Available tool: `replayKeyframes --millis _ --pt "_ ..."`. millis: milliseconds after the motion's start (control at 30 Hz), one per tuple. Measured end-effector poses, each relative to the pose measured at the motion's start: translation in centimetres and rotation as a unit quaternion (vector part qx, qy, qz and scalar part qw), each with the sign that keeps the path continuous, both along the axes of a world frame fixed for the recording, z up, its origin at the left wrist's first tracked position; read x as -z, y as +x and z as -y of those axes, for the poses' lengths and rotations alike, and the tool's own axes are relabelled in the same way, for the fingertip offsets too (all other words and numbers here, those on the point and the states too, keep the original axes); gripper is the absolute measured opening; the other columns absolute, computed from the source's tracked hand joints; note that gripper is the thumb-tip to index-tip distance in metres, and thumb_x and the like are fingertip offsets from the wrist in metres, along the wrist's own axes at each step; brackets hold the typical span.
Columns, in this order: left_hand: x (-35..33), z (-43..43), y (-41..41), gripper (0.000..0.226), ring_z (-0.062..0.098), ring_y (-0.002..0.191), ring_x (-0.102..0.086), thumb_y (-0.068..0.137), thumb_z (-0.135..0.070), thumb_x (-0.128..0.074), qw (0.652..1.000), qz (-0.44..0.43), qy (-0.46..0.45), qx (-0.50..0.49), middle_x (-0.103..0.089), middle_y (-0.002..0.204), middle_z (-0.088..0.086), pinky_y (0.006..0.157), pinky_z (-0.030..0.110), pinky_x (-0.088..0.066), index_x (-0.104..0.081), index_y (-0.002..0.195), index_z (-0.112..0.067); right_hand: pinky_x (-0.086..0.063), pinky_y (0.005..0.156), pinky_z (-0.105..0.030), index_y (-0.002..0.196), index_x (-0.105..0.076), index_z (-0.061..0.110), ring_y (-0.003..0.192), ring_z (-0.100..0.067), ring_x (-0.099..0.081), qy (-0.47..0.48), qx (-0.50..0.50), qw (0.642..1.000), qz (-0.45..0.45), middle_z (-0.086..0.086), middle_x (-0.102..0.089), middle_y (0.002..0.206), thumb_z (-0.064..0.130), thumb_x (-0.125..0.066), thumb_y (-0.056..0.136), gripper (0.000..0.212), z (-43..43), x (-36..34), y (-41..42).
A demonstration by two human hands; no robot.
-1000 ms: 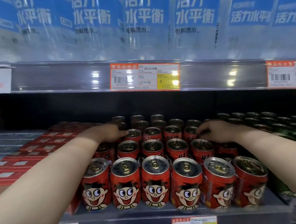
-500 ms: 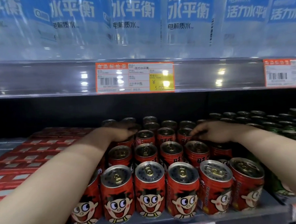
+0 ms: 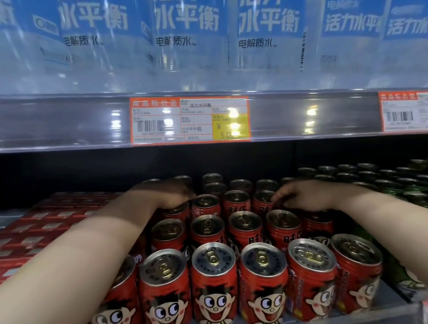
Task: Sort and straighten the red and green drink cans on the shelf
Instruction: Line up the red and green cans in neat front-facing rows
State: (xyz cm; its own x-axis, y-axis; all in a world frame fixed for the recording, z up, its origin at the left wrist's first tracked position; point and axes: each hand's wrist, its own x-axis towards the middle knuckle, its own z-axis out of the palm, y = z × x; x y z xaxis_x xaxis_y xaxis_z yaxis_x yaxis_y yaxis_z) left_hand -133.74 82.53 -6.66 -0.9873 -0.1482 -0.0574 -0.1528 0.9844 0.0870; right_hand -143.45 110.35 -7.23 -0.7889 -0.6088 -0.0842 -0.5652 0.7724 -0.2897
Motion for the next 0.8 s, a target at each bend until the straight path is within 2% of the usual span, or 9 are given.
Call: replayKeyframes --millis 200,300,400,500,600,700,800 --pt "0.7 2.0 0.1 0.055 0.021 0.134 -0.034 0.090 -0.061 -0.031 0.999 0.029 0.026 -0.031 -0.032 0.151 0.001 0.112 0.036 -0.024 -0.036 0.139 -0.035 -0.037 0.093 -0.023 0.120 -0.060 0.021 0.118 -0.017 -0.050 -0.029 0.005 0.998 -0.063 -0.001 -0.052 0.133 0.019 -0.046 0.095 0.028 1.7 -0.2 -0.5" --pt "1.3 3.1 0.9 0.069 0.023 0.138 -0.028 0.087 -0.066 -0.032 0.994 0.081 0.031 -0.064 -0.026 0.154 0.003 0.114 0.039 -0.021 -0.026 0.145 -0.031 -0.033 0.094 -0.023 0.128 -0.053 0.018 0.124 -0.019 -0.045 -0.024 -0.018 0.995 -0.092 -0.002 -0.048 0.138 0.022 -0.042 0.097 0.033 4.6 -0.5 -0.3" --pt "1.6 3.2 2.0 0.071 0.023 0.143 -0.014 0.089 -0.063 -0.031 0.993 0.074 0.042 -0.084 -0.012 0.157 0.001 0.116 0.037 -0.013 -0.010 0.148 -0.030 -0.029 0.098 -0.022 0.136 -0.045 0.018 0.130 -0.020 -0.040 -0.007 -0.075 0.994 -0.073 -0.004 -0.042 0.143 0.027 -0.038 0.099 0.039 8.0 -0.4 0.5" --pt "2.1 3.6 2.8 0.073 0.023 0.145 -0.007 0.087 -0.068 -0.024 0.995 0.056 0.016 -0.086 -0.008 0.158 0.001 0.117 0.040 -0.006 -0.011 0.148 -0.030 -0.025 0.106 -0.025 0.142 -0.035 0.022 0.136 -0.022 -0.032 0.013 -0.102 0.994 -0.045 -0.005 -0.032 0.151 0.036 -0.035 0.099 0.045 10.5 0.0 1.0" --pt "3.0 4.1 2.8 0.074 0.024 0.145 -0.001 0.088 -0.068 -0.020 0.994 0.058 0.029 -0.083 -0.004 0.158 0.003 0.117 0.044 -0.004 -0.011 0.148 -0.027 -0.013 0.114 -0.030 0.146 -0.024 0.027 0.144 -0.023 -0.015 0.024 -0.085 0.996 -0.010 -0.006 -0.017 0.157 0.048 -0.028 0.097 0.054 12.0 0.5 1.2" --pt "3.4 4.2 2.8 0.072 0.025 0.145 0.003 0.089 -0.066 -0.019 0.995 0.044 0.016 -0.083 0.000 0.158 0.003 0.117 0.045 -0.003 -0.010 0.148 -0.027 -0.006 0.115 -0.034 0.146 -0.025 0.028 0.145 -0.023 -0.005 0.040 -0.082 0.996 -0.005 -0.004 -0.012 0.158 0.052 -0.022 0.097 0.055 12.8 0.6 1.0" --pt "3.3 4.2 2.8 0.069 0.027 0.144 0.008 0.090 -0.065 -0.020 0.994 0.049 0.020 -0.092 0.003 0.158 0.003 0.117 0.047 -0.002 -0.008 0.148 -0.029 -0.008 0.115 -0.033 0.147 -0.024 0.024 0.145 -0.023 -0.007 0.051 -0.079 0.996 -0.001 -0.006 -0.009 0.158 0.050 -0.023 0.097 0.055 12.9 0.4 1.1"
